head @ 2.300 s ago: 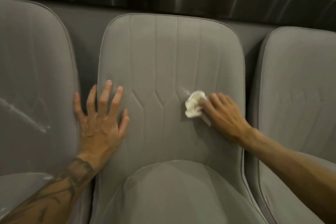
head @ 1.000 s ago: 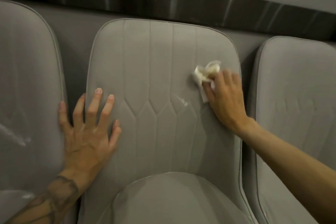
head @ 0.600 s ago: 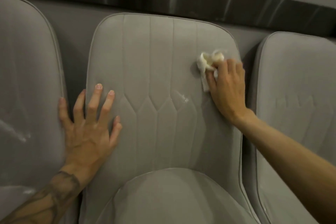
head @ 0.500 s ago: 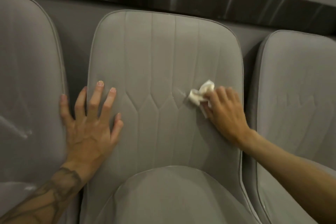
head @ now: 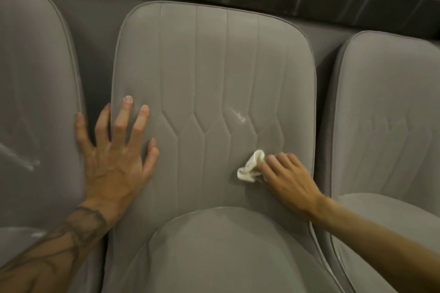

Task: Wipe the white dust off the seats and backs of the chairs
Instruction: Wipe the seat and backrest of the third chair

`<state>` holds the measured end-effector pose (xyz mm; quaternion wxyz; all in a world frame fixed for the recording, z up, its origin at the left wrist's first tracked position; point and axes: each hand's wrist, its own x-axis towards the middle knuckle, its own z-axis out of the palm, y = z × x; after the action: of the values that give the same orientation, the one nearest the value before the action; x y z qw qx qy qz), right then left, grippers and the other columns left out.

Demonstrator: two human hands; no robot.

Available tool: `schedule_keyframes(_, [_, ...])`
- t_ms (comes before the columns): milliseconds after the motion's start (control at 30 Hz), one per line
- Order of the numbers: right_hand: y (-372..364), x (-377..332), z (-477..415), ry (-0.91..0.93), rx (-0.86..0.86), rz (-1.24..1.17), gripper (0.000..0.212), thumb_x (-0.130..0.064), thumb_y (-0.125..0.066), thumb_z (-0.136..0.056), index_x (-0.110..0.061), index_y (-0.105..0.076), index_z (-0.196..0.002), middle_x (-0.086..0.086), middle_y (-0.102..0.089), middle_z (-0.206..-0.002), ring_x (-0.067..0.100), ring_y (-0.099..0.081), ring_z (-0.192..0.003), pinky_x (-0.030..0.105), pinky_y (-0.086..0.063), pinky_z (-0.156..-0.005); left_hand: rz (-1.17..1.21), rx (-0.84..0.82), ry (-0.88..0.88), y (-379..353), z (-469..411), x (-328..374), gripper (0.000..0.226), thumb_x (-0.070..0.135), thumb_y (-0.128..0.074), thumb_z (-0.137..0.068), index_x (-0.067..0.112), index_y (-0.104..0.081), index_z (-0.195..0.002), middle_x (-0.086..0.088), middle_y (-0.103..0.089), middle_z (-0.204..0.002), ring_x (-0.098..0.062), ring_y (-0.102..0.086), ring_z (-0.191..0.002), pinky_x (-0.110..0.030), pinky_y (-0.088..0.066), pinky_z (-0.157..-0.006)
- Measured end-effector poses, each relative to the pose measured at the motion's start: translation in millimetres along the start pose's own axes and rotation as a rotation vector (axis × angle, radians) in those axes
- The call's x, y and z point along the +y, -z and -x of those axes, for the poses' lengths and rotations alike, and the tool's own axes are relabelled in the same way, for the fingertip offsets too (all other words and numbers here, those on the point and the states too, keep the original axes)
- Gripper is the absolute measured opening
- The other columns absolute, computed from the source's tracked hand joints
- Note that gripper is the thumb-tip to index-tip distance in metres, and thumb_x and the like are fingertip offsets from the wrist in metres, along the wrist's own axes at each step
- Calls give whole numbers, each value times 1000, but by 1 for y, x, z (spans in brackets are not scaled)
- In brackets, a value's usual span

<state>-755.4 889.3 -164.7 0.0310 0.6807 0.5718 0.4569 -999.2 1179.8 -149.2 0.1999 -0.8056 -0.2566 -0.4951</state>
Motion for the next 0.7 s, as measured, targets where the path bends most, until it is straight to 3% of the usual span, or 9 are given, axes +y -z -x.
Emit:
schedule_keyframes(100, [4,13,-17,-8,-7,-10,25,-32,-52,-102,-10,-61,-106,10,-52,-95,30,-46,-78,40,-35,-69,-2,-10,3,1,0,0,64,43,-42,-102,21,-32,-162,-10,-27,-168,-44,-38,-144,-70,-10,-122])
schedule_keyframes(233, [11,38,-59,-303,166,-1,25,-34,-49,-105,-10,-54,-100,11,-46,-95,32,-42,-81,43,-36,-70,-10,-13,2,-1,0,0,65,44,-42,-102,22,-30,-163,-9,-26,-169,-43,-37,-144,-69,-10,-123])
schedule_keyframes(300, [1,22,-46,-355,178,7,23,-31,-53,-103,-9,-56,-105,12,-49,-95,32,-44,-81,43,-36,-70,-10,-15,0,-2,1,-1,65,44,-42,-102,22,-30,-163,-8,-25,-169,-43,-38,-144,-69,-10,-123])
schedule_keyframes(333, [-5,8,-31,-295,146,-2,22,-28,-54,-102,-7,-58,-108,13,-51,-96,32,-46,-80,43,-35,-70,-9,-16,2,-1,1,-1,65,44,-42,-102,22,-30,-163,-8,-25,-170,-43,-37,-145,-69,-10,-123])
schedule_keyframes(433, [-16,-24,14,134,-42,4,22,-24,-56,-93,-10,-62,-109,10,-57,-99,31,-53,-79,40,-37,-71,-6,-17,0,0,0,0,65,43,-43,-102,22,-31,-162,-8,-25,-170,-43,-38,-145,-70,-10,-122])
schedule_keyframes(500, [-12,-13,7,232,-72,21,19,-26,-63,-93,-13,-62,-106,8,-56,-98,29,-53,-78,38,-36,-71,-13,-16,0,1,0,0,65,42,-43,-102,21,-32,-162,-8,-26,-170,-43,-38,-145,-70,-11,-122])
schedule_keyframes(567, [-3,10,-25,91,12,12,21,-29,-58,-99,-10,-62,-107,11,-52,-98,31,-48,-80,40,-34,-71,-12,-12,-4,0,0,0,64,42,-43,-102,21,-32,-162,-9,-26,-169,-44,-39,-144,-70,-11,-122])
schedule_keyframes(633, [6,33,-58,-173,102,15,24,-31,-50,-104,-9,-58,-107,12,-48,-99,32,-44,-82,43,-35,-71,-13,-8,-4,0,0,0,64,42,-43,-102,21,-32,-162,-9,-27,-169,-44,-39,-144,-70,-10,-122])
schedule_keyframes(700, [6,32,-68,-356,147,30,24,-32,-53,-104,-9,-57,-106,12,-48,-99,32,-43,-83,44,-37,-71,-16,-7,-3,0,0,0,64,42,-43,-103,20,-32,-162,-9,-27,-169,-44,-39,-144,-70,-10,-122])
